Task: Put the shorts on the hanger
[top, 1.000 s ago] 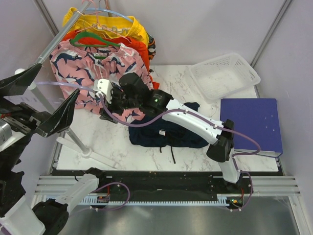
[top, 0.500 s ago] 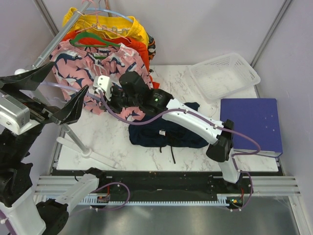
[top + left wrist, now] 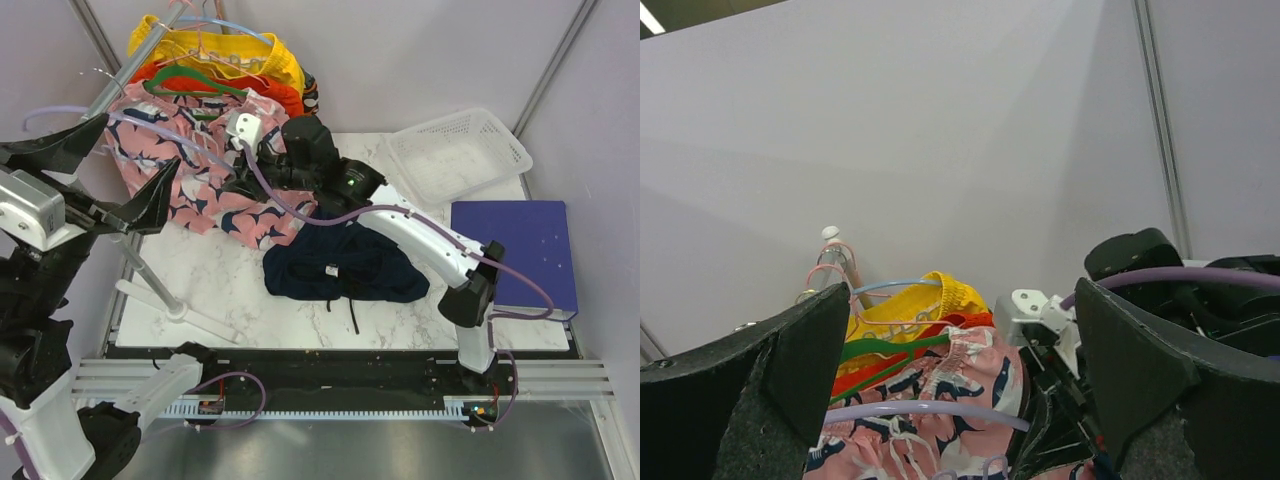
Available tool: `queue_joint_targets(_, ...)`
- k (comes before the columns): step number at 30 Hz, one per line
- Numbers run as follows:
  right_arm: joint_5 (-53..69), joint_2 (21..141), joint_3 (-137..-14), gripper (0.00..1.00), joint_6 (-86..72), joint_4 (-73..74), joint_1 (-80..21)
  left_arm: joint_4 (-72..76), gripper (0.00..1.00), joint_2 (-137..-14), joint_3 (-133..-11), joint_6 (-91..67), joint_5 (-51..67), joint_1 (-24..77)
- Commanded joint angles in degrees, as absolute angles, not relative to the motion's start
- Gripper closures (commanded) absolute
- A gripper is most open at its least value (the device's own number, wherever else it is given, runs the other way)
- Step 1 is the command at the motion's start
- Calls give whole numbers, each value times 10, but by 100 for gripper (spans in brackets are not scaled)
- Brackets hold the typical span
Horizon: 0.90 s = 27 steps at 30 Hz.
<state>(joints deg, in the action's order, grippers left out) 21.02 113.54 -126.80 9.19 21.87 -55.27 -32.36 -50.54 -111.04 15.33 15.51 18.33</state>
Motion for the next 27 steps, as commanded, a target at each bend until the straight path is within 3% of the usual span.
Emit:
queue_joint_targets(1,248,1038,-1216,100,99,164,-538,-305,0,-528,-1109,131,148,181)
queue_joint_targets(13,248,858,-997,100,285,335,-474,-330,1,-583,-1047,120,257,181)
queue_joint_targets(16,281,823,-964,100,302,394,-414,-341,1,-591,-1020,136,293,181)
queue_joint_targets(21,325,711,-852,100,380,467,-310,-341,3,-527,-853,271,419,180)
queue_joint_targets(27,308,592,-696,100,403,498,-299,-398,4,-477,-732,386,432,180)
